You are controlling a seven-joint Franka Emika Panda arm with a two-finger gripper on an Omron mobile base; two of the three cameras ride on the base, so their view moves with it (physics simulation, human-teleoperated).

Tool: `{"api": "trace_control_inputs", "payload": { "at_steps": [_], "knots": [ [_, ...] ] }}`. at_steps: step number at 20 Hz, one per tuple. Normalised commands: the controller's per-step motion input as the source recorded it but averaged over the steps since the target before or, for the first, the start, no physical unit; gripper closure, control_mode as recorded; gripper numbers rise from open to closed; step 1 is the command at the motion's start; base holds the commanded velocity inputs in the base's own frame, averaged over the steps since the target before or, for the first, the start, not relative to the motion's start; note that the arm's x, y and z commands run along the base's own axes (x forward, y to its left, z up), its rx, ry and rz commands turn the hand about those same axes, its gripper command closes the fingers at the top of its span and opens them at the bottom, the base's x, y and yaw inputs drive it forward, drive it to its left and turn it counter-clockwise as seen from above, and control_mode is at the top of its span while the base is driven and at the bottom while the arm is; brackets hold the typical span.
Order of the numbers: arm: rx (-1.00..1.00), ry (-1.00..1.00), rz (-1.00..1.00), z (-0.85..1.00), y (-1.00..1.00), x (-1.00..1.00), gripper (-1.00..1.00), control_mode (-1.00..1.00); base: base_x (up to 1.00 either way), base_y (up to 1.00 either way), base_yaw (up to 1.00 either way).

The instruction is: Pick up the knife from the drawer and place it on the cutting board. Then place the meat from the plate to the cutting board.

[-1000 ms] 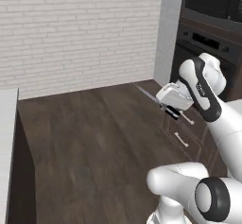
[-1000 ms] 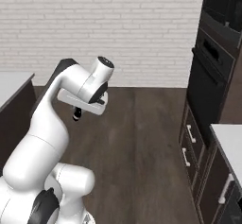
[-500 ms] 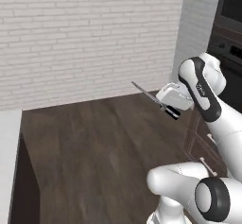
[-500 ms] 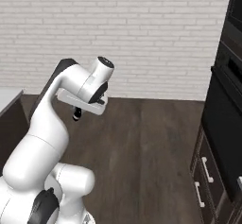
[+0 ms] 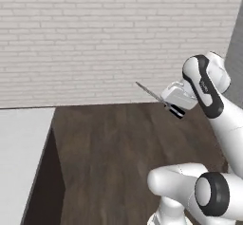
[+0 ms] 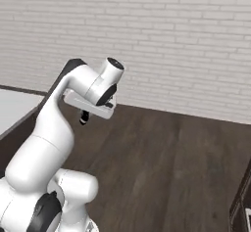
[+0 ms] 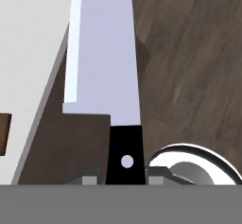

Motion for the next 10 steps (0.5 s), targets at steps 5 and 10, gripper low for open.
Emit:
{"api": "trace_control_inputs", "payload": {
  "at_steps": [5,10],
  "knots": [
    [0.00,0.00,0.00,0.00,0.00,0.00,1.00,1.00,0.00,0.02,0.66],
    [0.00,0.00,0.00,0.00,0.00,0.00,1.00,1.00,-0.02,0.00,0.70]
  ]
}}
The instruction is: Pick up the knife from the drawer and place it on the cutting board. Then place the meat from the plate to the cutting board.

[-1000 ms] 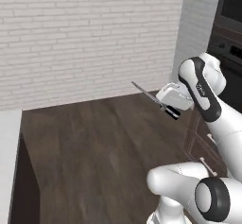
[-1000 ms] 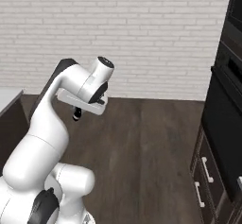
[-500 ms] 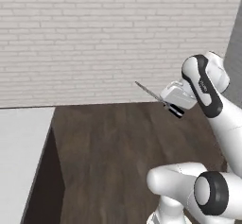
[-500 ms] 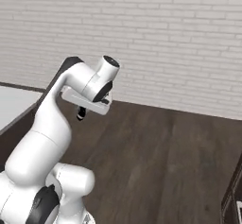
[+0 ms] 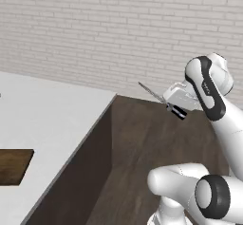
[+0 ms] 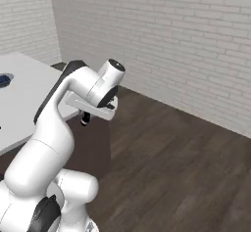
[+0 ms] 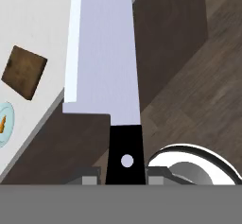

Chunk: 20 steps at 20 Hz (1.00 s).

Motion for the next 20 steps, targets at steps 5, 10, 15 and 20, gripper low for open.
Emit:
{"api": "trace_control_inputs", "payload": {
  "at_steps": [5,10,15,20],
  "knots": [
    [0.00,0.00,0.00,0.00,0.00,0.00,1.00,1.00,0.00,0.05,0.70],
    [0.00,0.00,0.00,0.00,0.00,0.00,1.00,1.00,0.00,0.02,0.68],
    [0.00,0.00,0.00,0.00,0.00,0.00,1.00,1.00,0.00,0.05,0.68],
    [0.00,0.00,0.00,0.00,0.00,0.00,1.00,1.00,0.00,0.07,0.65]
  ]
}}
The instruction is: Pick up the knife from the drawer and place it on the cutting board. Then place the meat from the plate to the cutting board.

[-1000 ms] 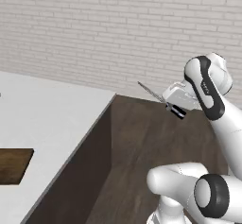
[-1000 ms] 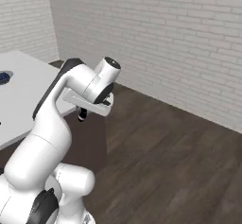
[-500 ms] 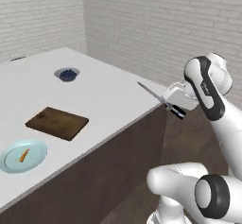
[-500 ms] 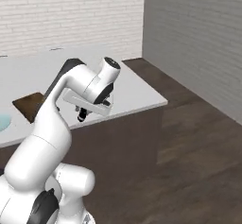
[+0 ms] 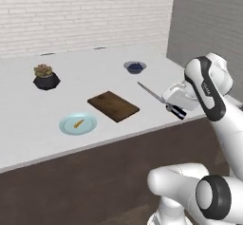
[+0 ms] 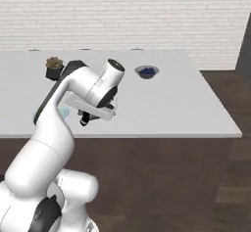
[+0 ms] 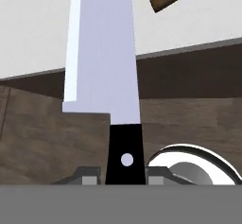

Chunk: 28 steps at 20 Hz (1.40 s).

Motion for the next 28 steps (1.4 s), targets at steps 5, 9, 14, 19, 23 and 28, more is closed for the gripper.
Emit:
{"api": "trace_control_inputs", "payload": {
  "at_steps": [5,9,14,19,23,28],
  "knots": [
    [0.00,0.00,0.00,0.00,0.00,0.00,1.00,1.00,0.04,0.01,0.44],
    [0.00,0.00,0.00,0.00,0.00,0.00,1.00,1.00,0.35,0.06,0.13],
    [0.00,0.00,0.00,0.00,0.00,0.00,1.00,1.00,0.67,0.00,0.09],
    [0.00,0.00,0.00,0.00,0.00,0.00,1.00,1.00,0.57,0.03,0.07],
    [0.00,0.00,0.00,0.00,0.00,0.00,1.00,1.00,0.13,0.04,0.09],
    [-0.12,0.06,0.15,-0.02,0.00,0.32,1.00,-1.00,0.00,0.00,0.00]
  ]
}}
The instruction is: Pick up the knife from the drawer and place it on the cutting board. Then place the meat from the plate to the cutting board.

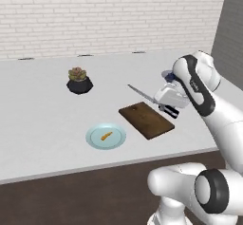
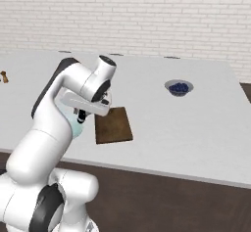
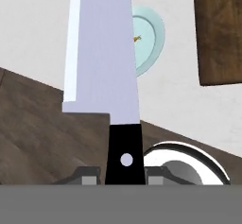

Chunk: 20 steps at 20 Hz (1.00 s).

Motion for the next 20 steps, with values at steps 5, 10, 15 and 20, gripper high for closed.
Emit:
{"api": "trace_control_inputs", "payload": {
  "at_steps": [5,10,15,20],
  "knots": [
    [-0.33,0.07,0.16,-0.29,0.00,0.47,1.00,-1.00,0.00,0.00,0.00],
    [-0.34,0.01,0.09,-0.42,-0.01,0.31,1.00,-1.00,0.00,0.00,0.00],
    [-0.18,-0.05,0.05,-0.61,-0.17,0.21,1.00,-1.00,0.00,0.00,0.00],
    [0.00,-0.12,0.00,-0.92,-0.50,0.54,1.00,-1.00,0.00,0.00,0.00]
  ]
}}
